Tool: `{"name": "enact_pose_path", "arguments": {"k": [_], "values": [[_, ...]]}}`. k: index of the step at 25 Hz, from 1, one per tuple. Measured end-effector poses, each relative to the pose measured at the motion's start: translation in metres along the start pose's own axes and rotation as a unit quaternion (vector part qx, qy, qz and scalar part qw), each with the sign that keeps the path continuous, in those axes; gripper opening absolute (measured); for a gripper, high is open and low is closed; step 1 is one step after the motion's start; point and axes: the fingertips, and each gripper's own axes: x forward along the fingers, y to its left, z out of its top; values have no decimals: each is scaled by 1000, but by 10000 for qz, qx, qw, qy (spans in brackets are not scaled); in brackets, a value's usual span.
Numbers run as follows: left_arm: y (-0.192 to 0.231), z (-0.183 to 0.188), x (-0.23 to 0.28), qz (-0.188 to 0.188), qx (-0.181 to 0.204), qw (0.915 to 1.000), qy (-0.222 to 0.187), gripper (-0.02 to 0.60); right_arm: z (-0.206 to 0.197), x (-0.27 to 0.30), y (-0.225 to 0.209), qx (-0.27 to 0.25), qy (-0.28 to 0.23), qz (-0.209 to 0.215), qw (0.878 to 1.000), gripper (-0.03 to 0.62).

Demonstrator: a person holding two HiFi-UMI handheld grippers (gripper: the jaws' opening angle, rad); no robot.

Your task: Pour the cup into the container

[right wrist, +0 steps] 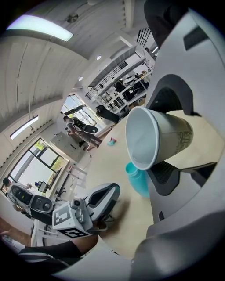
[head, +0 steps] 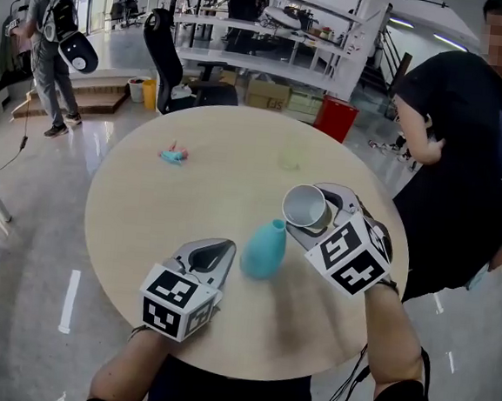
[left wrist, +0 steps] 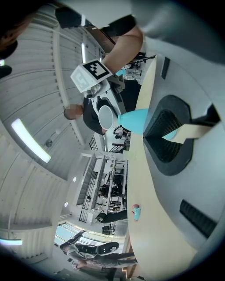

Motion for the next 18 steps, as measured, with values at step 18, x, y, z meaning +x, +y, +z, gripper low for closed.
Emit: {"name": "enact_pose_path", "arguments": {"k": [18], "values": [[-1, -1, -3, -36, -38, 10000, -20, 0, 6, -4, 2, -382, 148, -87, 9991, 327]]}}
